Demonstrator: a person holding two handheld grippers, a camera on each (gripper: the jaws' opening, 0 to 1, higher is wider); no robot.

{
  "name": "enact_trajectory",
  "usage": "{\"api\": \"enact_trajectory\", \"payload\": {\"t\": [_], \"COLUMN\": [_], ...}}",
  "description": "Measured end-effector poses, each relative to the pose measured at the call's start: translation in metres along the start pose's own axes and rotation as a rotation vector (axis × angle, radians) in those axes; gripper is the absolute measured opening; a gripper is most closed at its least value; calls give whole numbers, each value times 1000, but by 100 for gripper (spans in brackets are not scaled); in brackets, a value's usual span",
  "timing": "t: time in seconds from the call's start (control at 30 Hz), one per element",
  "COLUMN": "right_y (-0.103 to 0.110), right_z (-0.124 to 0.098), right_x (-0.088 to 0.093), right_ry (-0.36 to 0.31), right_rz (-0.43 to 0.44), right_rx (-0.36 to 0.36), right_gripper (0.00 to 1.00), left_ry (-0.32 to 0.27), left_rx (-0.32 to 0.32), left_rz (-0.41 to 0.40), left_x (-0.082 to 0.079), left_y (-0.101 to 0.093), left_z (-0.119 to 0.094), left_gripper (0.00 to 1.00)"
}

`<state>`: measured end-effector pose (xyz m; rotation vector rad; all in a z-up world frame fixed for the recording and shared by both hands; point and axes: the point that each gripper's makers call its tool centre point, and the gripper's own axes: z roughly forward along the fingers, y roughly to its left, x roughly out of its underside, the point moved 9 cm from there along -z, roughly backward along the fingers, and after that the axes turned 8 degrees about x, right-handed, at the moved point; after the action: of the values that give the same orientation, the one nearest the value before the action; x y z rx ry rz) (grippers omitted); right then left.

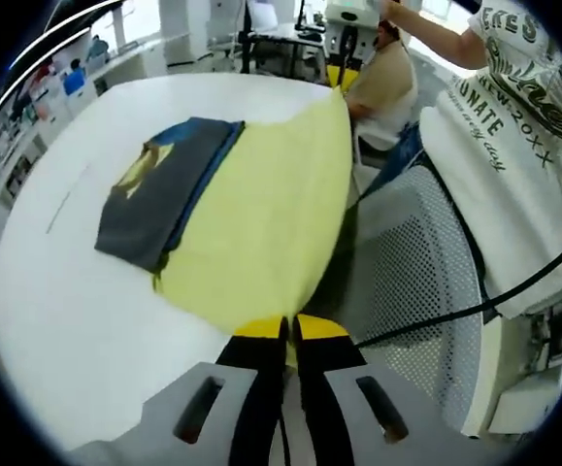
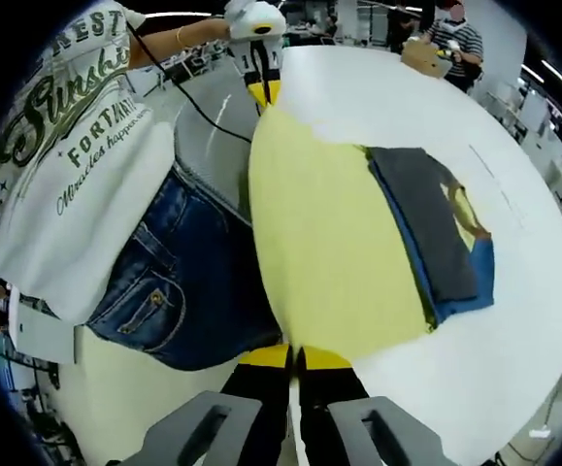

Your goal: Fold the garment on the visible template until the final outline fits inside the template.

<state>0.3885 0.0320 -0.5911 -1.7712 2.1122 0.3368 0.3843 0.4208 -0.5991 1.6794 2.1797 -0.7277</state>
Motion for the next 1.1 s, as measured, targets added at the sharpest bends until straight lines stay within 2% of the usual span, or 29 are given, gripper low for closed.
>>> {"api": "enact_trajectory", "payload": {"t": [0.3, 0.4, 0.5, 0.6, 0.7, 0.87, 1.1], "right_y": [-16, -22, -28, -36, -50, -64, -84], "right_z": [-1, 0, 2, 3, 5, 9, 13], "right_x": [-4, -5, -6, -6, -8, -10, -15], "right_ry": [-6, -7, -3, 5, -2, 5, 19], "right_rz": [-41, -78, -102, -114, -131, -157, -181], "right_rx": [79, 106, 127, 168, 244, 300, 390], "right_gripper": [0, 0, 0, 0, 0, 0, 0], "left_ry": [12, 12, -5, -23, -35, -43, -35], "left_rx": [-75, -96, -140, -170, -202, -250, -344], "left_rz": [32, 45, 52, 54, 44, 35, 102], "left_x": [-12, -15, -18, -22, -26, -30, -43], "left_y": [14, 18, 30, 39, 48, 61, 78], "left_z": [0, 0, -2, -6, -7, -7, -12], "left_gripper": [1, 1, 1, 1, 1, 1, 1]}}
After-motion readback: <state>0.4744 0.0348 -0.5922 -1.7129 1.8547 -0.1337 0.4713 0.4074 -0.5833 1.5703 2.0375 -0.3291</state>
